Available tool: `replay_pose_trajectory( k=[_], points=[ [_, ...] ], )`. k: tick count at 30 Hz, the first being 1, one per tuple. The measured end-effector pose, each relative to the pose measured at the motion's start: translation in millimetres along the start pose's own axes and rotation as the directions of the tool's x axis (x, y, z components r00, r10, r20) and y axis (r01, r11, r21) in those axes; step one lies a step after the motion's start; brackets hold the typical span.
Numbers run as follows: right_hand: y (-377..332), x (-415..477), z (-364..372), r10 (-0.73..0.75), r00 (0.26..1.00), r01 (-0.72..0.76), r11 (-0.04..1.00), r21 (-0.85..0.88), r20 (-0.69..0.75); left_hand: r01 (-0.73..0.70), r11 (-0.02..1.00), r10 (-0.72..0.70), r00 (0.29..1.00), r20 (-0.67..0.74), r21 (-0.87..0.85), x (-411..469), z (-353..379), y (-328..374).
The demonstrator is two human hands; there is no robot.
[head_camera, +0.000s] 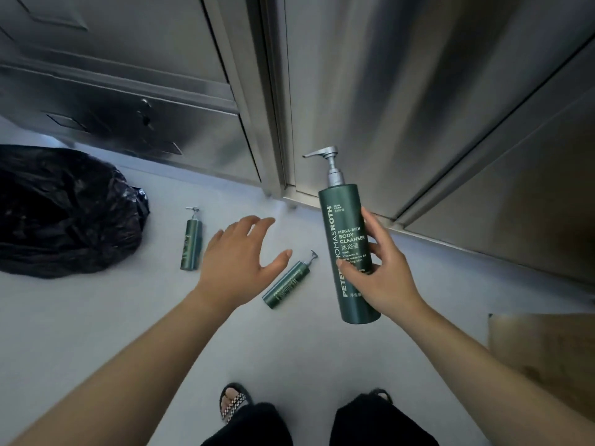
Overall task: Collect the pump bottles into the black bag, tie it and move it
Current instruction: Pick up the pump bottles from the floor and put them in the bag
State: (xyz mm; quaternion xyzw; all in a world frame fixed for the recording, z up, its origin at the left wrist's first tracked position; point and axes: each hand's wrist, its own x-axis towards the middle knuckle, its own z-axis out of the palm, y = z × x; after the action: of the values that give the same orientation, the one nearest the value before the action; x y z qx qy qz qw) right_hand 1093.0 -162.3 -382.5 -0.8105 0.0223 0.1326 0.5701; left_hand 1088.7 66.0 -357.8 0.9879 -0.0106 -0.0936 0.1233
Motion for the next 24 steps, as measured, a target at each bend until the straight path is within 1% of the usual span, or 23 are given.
replay_pose_trajectory(
  k=[3, 8, 13, 16, 19, 24],
  points=[
    [89, 32, 28, -0.009, 1.0, 0.009, 1.0, 0.002, -0.02, -0.009, 1.0, 0.008, 1.0, -0.023, -0.027, 31, 91, -20],
    [227, 86, 75, -0.044, 0.998, 0.044, 0.999, -0.001, -0.034, -0.022, 1.0, 0.022, 0.999, -0.031, 0.016, 77, 238, -64],
    [333, 127, 121, -0.09, 0.992, 0.091, 0.996, 0.01, -0.088, -0.098, 0.993, 0.101, 0.994, -0.044, 0.059, 119, 352, -103],
    [381, 137, 139, -0.089, 0.987, 0.091, 0.996, 0.009, -0.132, -0.139, 0.988, 0.142, 0.989, -0.048, 0.065, 131, 404, -119],
    [415, 129, 147, -0.061, 0.982, 0.061, 0.998, -0.005, -0.177, -0.15, 0.987, 0.151, 0.989, -0.004, 0.05, 127, 437, -129],
    [441, 99, 150, 0.079, 0.982, -0.087, 0.996, -0.037, -0.174, -0.102, 0.995, 0.1, 0.993, 0.065, 0.017, 113, 460, -131]
  ],
)
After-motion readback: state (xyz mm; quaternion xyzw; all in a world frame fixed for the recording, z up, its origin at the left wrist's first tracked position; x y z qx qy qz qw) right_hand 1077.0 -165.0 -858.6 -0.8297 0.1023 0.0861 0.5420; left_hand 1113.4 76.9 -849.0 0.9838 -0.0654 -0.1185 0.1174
